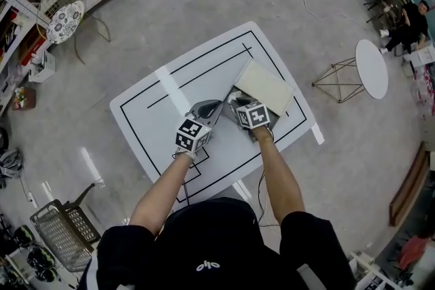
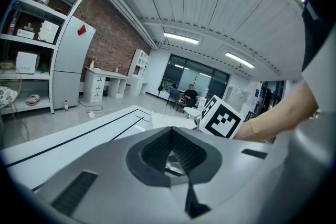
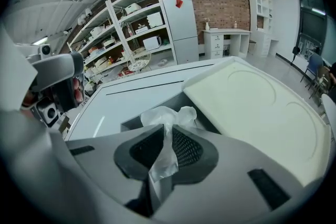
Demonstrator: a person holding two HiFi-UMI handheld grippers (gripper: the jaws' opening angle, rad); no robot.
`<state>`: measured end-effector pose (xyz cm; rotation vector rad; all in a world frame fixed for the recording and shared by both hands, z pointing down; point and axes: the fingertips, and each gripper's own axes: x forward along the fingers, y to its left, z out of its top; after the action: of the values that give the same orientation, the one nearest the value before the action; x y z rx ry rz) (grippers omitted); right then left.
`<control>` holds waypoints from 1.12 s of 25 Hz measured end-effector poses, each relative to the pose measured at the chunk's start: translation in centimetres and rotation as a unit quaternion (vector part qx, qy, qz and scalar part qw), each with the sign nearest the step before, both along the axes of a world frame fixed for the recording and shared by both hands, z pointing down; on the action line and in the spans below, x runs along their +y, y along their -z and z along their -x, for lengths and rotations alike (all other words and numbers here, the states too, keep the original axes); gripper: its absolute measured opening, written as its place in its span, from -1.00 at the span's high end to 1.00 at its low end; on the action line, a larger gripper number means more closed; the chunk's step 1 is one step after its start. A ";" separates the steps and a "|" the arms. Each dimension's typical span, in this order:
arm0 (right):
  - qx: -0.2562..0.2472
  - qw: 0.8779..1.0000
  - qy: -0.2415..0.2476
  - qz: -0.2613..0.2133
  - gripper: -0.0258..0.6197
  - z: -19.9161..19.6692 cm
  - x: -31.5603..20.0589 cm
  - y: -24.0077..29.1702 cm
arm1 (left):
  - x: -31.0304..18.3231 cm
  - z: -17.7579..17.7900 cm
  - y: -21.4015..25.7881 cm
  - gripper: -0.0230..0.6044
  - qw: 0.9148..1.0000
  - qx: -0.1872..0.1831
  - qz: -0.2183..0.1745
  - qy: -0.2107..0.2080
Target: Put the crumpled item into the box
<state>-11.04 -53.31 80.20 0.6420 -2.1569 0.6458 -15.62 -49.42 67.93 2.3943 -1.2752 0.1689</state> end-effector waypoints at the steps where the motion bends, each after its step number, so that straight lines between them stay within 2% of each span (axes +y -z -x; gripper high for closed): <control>1: 0.000 1.000 -0.002 0.000 0.80 0.0 -0.1 0.0 | 0.0 0.0 0.0 0.90 1.000 0.000 0.000 0.000; 4: -0.002 1.000 -0.010 0.003 0.75 -0.2 -0.2 0.3 | 0.1 0.1 0.0 0.90 1.000 0.000 0.001 0.001; 6: -0.005 1.000 -0.013 0.009 0.63 -0.2 -0.1 0.2 | 0.2 0.3 0.2 0.90 1.000 0.001 0.000 0.003; 11: -0.011 1.000 -0.019 -0.001 0.60 -0.4 0.3 1.2 | 0.5 0.5 0.9 0.90 1.000 -0.001 -0.007 0.003; 19: -0.050 0.995 -0.045 -0.076 0.61 -1.2 1.7 8.0 | 2.0 1.1 3.0 0.90 1.000 -0.009 -0.029 0.008; 25: -0.090 0.985 -0.055 -0.134 0.62 -2.5 4.6 13.5 | 3.7 0.9 6.0 0.90 0.998 -0.011 -0.058 0.007; 28: -0.106 0.979 -0.065 -0.161 0.69 -3.5 6.3 15.9 | 5.0 0.7 7.5 0.90 0.997 -0.015 -0.073 0.004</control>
<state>-7.56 -47.04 64.30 0.9285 -2.4616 0.4511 -16.28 -44.41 60.41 2.5176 -1.3537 0.1117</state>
